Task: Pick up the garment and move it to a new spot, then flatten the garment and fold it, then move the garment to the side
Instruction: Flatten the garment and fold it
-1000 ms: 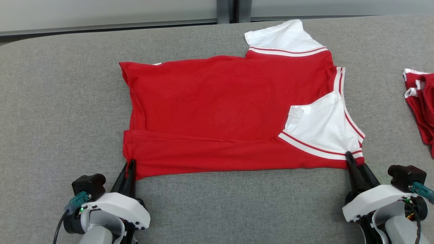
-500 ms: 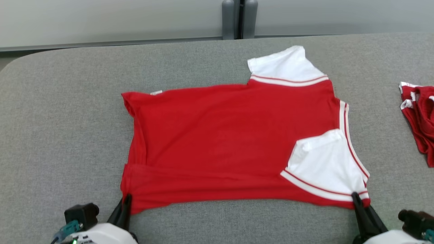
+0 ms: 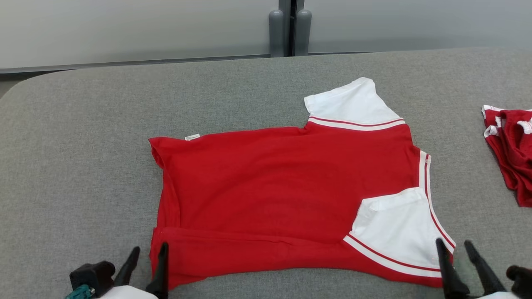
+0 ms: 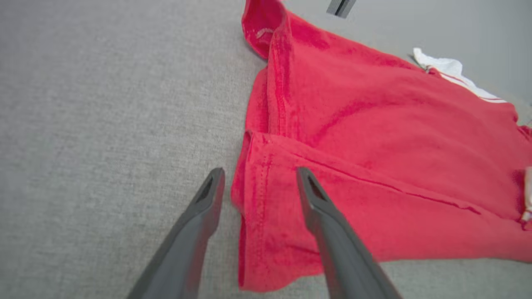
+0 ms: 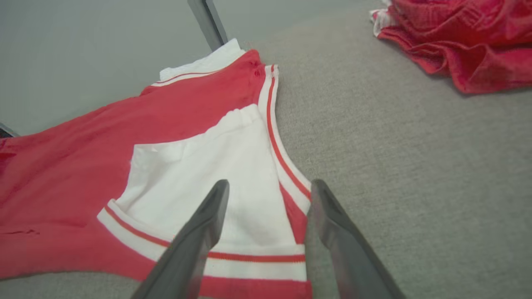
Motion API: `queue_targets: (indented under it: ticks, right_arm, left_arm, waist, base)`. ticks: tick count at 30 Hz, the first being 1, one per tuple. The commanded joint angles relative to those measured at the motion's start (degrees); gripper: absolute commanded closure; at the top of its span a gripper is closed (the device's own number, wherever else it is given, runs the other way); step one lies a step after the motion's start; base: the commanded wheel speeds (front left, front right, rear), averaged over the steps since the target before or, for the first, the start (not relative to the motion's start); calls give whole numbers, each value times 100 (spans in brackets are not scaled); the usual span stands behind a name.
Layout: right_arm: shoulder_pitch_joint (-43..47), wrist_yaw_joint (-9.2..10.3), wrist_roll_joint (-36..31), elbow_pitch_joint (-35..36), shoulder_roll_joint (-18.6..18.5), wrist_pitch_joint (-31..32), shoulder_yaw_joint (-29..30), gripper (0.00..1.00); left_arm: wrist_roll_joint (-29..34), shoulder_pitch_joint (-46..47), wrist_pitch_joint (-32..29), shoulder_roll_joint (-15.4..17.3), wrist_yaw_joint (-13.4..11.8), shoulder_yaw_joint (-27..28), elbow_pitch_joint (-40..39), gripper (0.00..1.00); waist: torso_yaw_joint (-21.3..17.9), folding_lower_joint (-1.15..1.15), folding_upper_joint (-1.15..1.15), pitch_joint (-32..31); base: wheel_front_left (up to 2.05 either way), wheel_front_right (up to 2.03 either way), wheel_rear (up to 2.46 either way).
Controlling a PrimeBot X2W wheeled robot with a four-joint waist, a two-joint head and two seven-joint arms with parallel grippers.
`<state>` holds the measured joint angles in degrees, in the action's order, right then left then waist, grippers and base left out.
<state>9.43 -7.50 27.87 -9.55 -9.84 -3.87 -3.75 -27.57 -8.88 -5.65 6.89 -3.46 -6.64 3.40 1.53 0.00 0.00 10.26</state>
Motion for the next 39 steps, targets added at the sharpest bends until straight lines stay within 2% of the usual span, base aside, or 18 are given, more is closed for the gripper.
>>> queue_targets:
  ticks: [1,5,11,19,23,29,35,38,39]
  right_arm:
    - [-132,2,-117,131,-34,-100,85,0]
    - [-438,2,-580,732,-139,-346,208,0]
    - [-849,2,-960,1500,-300,-43,124,0]
    - [-877,2,-1001,1926,-187,269,135,0]
    - [-894,1,-1011,1965,-129,324,174,0]
    - [-1023,1,-1000,2001,-66,334,169,0]
    - [-1215,1,-933,1842,-15,280,71,0]
    - [-1310,1,-874,1663,27,214,27,0]
    - [-1327,1,-876,1626,24,201,19,0]
  left_arm:
    - [69,144,143,10,-43,43,-80,0]
    - [352,440,757,35,-122,102,-270,0]
    - [793,991,1441,59,-238,44,-419,0]
    - [925,1332,1517,52,-253,-91,-187,0]
    - [862,1635,1412,57,-141,-176,71,0]
    - [659,2472,1099,29,67,-217,792,0]
    - [292,3599,826,-27,118,18,2378,0]
    - [4,4095,814,-94,224,173,3188,0]
    - [-28,4184,804,-90,257,186,3357,60]
  waist:
    - [9,0,0,11]
    - [2,0,0,72]
    - [19,0,0,126]
    - [-3,0,0,245]
    - [-4,0,0,343]
    - [-18,0,0,615]
    - [-138,0,0,924]
    - [-203,0,0,1050]
    - [-215,0,0,1069]
  base:
    - [0,0,0]
    - [0,0,0]
    - [0,0,0]
    - [0,0,0]
    - [0,0,0]
    - [0,0,0]
    - [0,0,0]
    - [0,0,0]
    - [0,0,0]
